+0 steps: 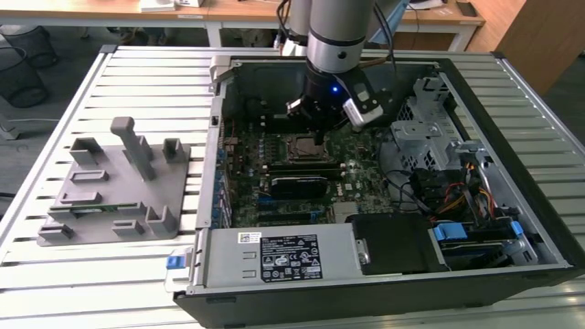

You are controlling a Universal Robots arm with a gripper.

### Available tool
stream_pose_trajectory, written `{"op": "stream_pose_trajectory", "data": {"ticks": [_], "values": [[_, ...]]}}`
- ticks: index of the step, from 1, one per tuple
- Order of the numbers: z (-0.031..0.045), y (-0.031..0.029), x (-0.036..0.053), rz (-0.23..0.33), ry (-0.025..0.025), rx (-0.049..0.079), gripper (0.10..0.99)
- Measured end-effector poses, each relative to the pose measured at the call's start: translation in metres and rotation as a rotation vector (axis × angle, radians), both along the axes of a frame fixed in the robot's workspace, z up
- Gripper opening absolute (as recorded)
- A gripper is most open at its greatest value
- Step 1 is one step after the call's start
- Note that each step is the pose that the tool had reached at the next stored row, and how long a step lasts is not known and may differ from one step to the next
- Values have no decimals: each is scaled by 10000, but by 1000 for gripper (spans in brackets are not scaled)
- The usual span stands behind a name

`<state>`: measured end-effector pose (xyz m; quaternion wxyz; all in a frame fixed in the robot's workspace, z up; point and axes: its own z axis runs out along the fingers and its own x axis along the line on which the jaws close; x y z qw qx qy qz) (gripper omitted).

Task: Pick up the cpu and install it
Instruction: 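Install the second cpu locking lever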

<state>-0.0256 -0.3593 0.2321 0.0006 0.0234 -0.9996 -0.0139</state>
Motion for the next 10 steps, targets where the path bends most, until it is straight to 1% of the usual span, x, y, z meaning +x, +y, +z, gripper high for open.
{"op": "stream_pose_trajectory", "data": {"ticks": [5,7,8,9,10], "values": [[0,-96,0,1,5,67,106],[0,-128,0,0,29,87,106],[0,-138,1,0,59,92,106],[0,-146,2,0,109,93,106],[0,-152,3,-1,169,96,106]]}}
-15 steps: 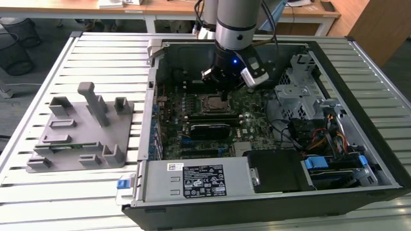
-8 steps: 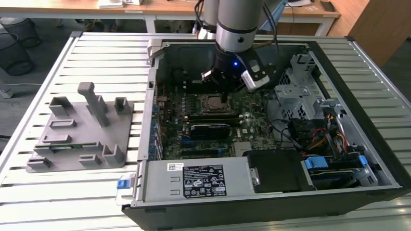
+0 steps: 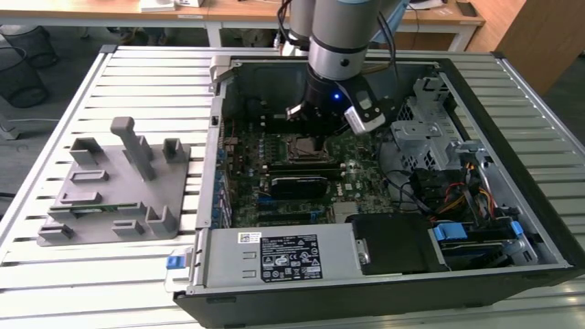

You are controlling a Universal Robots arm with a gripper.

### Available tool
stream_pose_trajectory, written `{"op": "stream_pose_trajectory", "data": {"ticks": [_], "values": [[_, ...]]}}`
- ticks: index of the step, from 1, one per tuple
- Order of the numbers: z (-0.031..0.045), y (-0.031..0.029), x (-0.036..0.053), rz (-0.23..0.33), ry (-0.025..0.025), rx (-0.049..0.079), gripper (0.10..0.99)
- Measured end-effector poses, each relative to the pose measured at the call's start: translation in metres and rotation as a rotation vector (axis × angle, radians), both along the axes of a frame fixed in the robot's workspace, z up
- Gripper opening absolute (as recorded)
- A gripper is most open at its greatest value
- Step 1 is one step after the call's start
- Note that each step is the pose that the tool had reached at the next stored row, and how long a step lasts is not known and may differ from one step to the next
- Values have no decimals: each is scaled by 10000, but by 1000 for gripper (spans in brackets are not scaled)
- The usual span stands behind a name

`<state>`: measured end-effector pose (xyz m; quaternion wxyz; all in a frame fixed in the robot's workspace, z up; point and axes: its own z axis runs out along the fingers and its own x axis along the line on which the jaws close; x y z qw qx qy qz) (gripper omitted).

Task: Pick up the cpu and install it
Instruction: 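Install the second cpu locking lever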

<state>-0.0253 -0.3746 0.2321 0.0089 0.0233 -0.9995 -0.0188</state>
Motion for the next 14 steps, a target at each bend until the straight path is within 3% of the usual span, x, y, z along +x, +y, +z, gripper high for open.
{"op": "stream_pose_trajectory", "data": {"ticks": [2,3,6,14], "values": [[-2,-11,1,0,83,17,106],[-2,-22,1,0,91,46,106],[-5,-64,1,0,93,163,106],[-6,-128,-45,18,93,180,106]]}}
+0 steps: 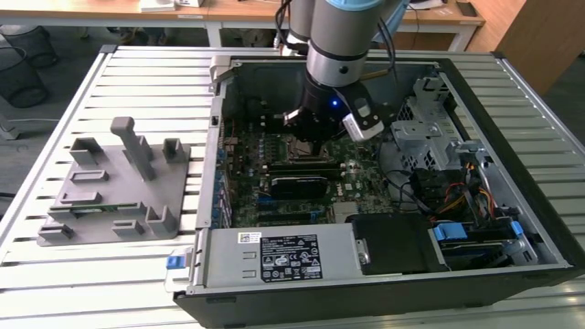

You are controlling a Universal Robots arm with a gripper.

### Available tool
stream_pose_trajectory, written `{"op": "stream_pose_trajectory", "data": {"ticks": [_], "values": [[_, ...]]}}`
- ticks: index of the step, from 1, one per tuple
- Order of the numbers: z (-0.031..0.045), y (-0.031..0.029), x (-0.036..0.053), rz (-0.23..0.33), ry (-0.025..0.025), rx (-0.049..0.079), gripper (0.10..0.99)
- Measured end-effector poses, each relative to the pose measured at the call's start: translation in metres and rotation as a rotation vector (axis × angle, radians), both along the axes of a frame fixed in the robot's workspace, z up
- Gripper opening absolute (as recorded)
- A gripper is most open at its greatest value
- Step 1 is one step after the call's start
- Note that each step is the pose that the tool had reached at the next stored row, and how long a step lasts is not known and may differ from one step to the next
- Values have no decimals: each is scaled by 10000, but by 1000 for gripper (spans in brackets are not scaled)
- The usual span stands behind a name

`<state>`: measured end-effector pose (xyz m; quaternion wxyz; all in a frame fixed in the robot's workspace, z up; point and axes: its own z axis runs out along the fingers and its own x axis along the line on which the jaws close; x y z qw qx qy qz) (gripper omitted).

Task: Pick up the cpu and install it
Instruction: 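Install the second cpu locking lever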

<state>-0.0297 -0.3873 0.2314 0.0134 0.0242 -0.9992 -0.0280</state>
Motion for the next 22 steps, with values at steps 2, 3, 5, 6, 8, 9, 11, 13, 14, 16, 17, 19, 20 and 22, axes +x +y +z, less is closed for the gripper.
{"op": "stream_pose_trajectory", "data": {"ticks": [2,3,5,6,8,9,11,13,14,16,17,19,20,22], "values": [[0,-14,-7,17,0,-1,106],[0,-18,-10,22,0,0,106],[-1,-23,-25,27,1,7,106],[-1,-26,-42,29,0,15,106],[-2,-29,-82,31,0,24,106],[-3,-29,-100,33,-1,27,106],[-7,-29,-121,37,-1,27,106],[-17,-29,-126,39,0,36,106],[-24,-30,-128,39,1,53,106],[-33,-30,-130,39,1,272,106],[-35,-33,-130,38,2,443,106],[-39,-45,-130,39,1,695,106],[-40,-53,-130,39,1,782,106],[-41,-74,-131,39,0,879,106]]}}
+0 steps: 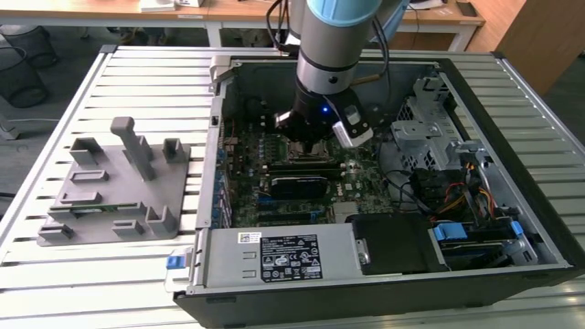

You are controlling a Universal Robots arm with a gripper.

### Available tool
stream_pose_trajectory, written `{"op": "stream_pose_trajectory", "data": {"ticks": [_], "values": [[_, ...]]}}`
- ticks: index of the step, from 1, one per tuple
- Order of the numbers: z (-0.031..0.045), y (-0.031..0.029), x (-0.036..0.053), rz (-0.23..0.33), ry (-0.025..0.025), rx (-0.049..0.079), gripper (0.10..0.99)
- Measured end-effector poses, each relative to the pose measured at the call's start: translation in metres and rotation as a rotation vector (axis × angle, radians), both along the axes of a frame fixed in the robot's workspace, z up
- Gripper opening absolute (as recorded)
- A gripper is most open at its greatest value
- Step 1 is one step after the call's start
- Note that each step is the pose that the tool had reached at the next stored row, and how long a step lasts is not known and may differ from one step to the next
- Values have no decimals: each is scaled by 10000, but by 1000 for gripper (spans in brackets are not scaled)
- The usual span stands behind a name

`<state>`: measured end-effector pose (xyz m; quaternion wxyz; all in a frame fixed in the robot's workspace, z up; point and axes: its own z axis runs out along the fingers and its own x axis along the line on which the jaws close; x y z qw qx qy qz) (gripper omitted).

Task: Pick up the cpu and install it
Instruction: 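Install the second cpu locking lever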

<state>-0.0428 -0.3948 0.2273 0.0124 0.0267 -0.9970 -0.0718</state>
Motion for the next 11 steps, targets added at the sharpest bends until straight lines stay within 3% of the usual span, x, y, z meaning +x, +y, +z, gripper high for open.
{"op": "stream_pose_trajectory", "data": {"ticks": [7,11], "values": [[-1,-79,-33,-1,1,105,106],[-19,-88,-52,-1,-1,155,106]]}}
